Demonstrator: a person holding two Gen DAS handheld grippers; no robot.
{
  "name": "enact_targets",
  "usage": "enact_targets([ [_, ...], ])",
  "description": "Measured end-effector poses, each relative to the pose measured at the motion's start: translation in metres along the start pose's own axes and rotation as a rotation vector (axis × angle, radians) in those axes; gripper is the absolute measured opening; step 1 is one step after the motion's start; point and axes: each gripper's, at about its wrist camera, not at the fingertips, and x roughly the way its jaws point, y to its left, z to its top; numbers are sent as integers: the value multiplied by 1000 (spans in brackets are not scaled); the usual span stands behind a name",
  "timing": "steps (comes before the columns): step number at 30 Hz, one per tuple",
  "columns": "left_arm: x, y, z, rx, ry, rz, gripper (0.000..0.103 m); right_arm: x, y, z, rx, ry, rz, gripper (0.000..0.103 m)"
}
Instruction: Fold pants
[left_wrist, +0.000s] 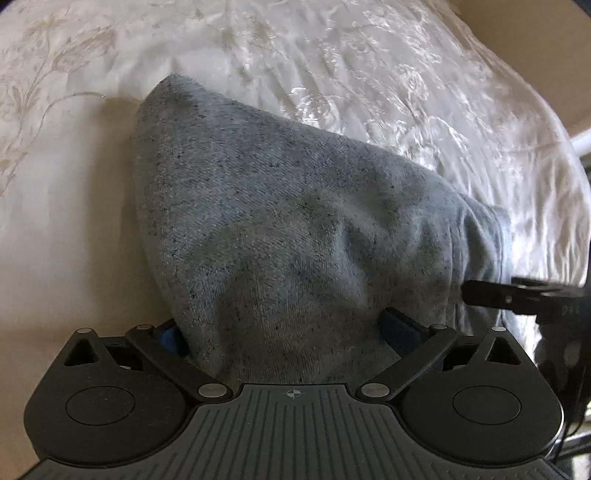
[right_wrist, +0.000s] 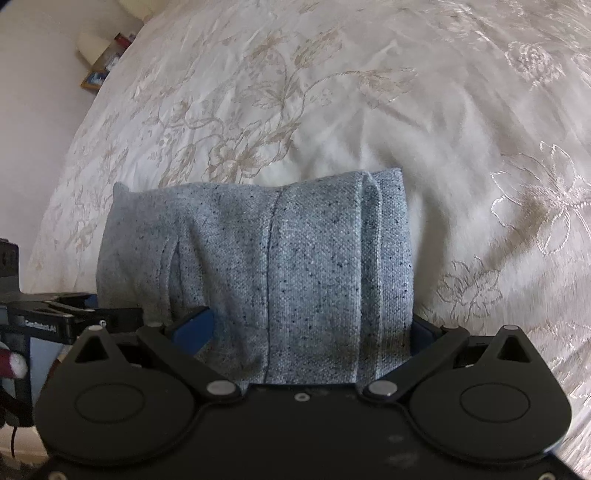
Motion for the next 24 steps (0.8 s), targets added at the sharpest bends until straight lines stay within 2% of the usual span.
enact_targets([
  [4, -5, 19, -3, -92, -17, -79, 102, -5, -4, -10, 48, -73, 6, 103],
  [7, -6, 33, 2, -215, -14, -135, 102, -8, -3, -18, 53, -108, 4, 103],
  [10, -8, 42, 7, -311, -2, -153, 102, -9, -2, -10, 72, -55, -4, 103],
  [12, -9, 36, 7, -323, -16, -127, 99, -10, 0, -1, 95, -21, -7, 103],
  [13, -12, 30, 5, -310, -32, -99, 93, -12, 2, 2, 98, -12, -21, 92],
  [14, -13, 23, 4, -296, -46, -63, 88, -14, 6, 3, 87, -4, -26, 73],
  [15, -16, 17, 0, -276, -59, -20, 75, -18, 10, 3, 73, -2, -17, 63],
  [16, -20, 11, -4, -255, -71, 13, 61, -24, 13, 3, 61, -8, -11, 45],
  [17, -24, 6, -7, -236, -87, 30, 55, -30, 18, 3, 50, -15, -8, 39],
  [19, -33, -1, -12, -211, -118, 54, 32, -40, 30, 2, 24, -24, -18, 34],
  [21, -44, -6, -17, -195, -154, 62, 28, -50, 42, 1, 5, -40, -22, 33],
  [24, -58, -16, -16, -180, -203, 74, 26, -65, 60, 4, -18, -61, 2, 32],
])
